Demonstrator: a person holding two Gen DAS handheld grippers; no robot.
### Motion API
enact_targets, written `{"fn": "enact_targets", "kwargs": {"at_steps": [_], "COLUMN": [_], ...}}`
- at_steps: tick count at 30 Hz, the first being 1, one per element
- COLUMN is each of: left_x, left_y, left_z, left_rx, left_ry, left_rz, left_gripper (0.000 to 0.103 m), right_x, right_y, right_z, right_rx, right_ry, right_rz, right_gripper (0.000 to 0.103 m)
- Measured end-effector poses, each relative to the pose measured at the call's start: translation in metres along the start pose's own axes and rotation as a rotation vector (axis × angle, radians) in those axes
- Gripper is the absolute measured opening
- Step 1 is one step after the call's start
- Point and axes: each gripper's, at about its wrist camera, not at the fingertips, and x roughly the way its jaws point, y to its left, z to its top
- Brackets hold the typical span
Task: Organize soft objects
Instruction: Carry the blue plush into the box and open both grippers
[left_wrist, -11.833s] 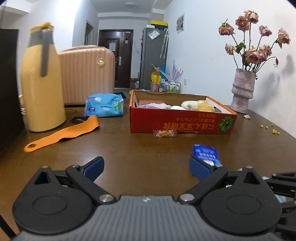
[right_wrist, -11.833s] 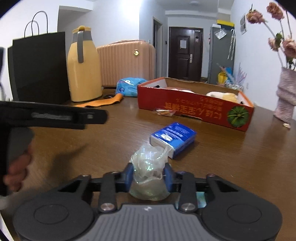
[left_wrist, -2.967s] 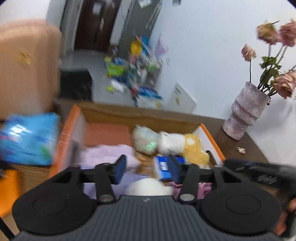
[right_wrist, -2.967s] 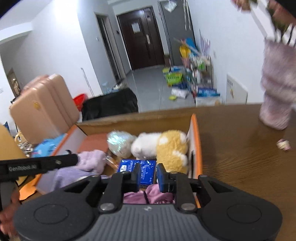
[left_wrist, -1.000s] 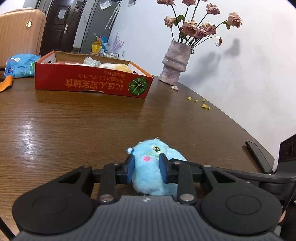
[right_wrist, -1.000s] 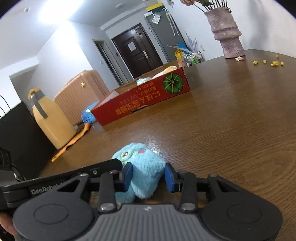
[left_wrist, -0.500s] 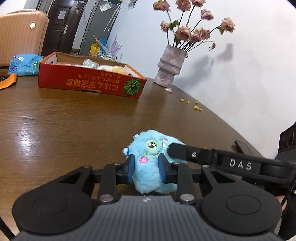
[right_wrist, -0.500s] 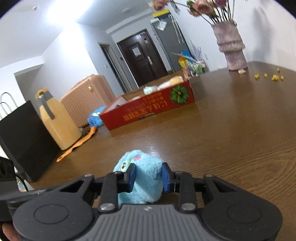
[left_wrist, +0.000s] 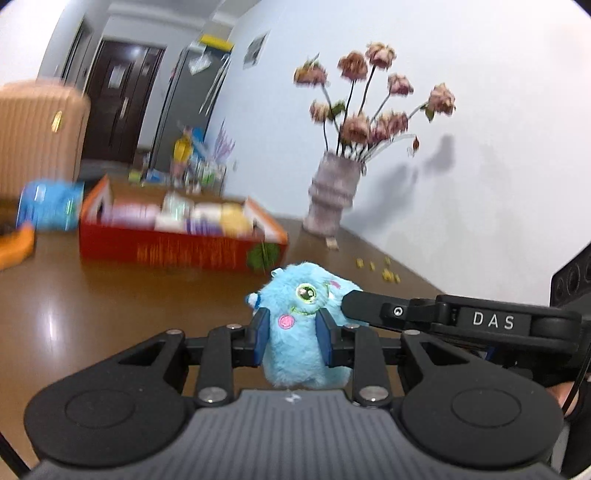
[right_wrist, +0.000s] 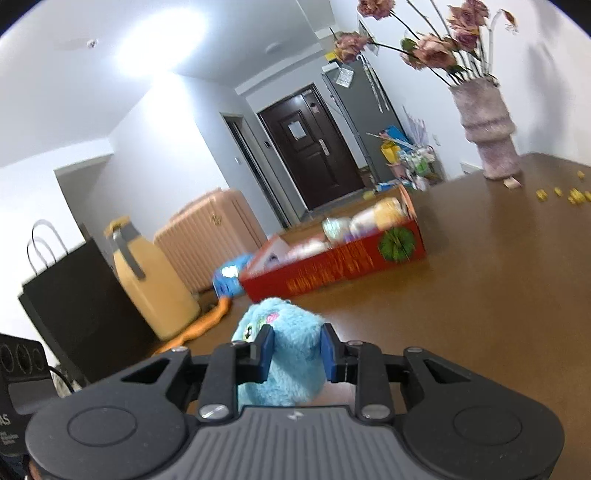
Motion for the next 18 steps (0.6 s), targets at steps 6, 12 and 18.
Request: {"fn": "enact_targets", "kwargs": {"at_steps": [6,12,18], "left_x": [0.063,0.151,0.245], "left_y": [0.035,0.102,0.182], "left_z": [0.1,0.166,0.163], "left_rx": [0.069,-0.015,-0.176], "left_ry": [-0.064,-0.021,0.179], "left_rz": [-0.001,0.002,0.035], "left_gripper": [0.028,0.028,0.028], "right_x": [0.073,0.178,0.292], "right_y": [-0.005,-0.017,-0.049], "right_z": [0.093,0.158,0.16], "right_rx": [0.017,-0.007,-0.002], "right_ry": [-0.045,-0.017,0.146], "right_rz": [0.032,-0.012,-0.084], "right_gripper": [0.026,0.026,0.026]}}
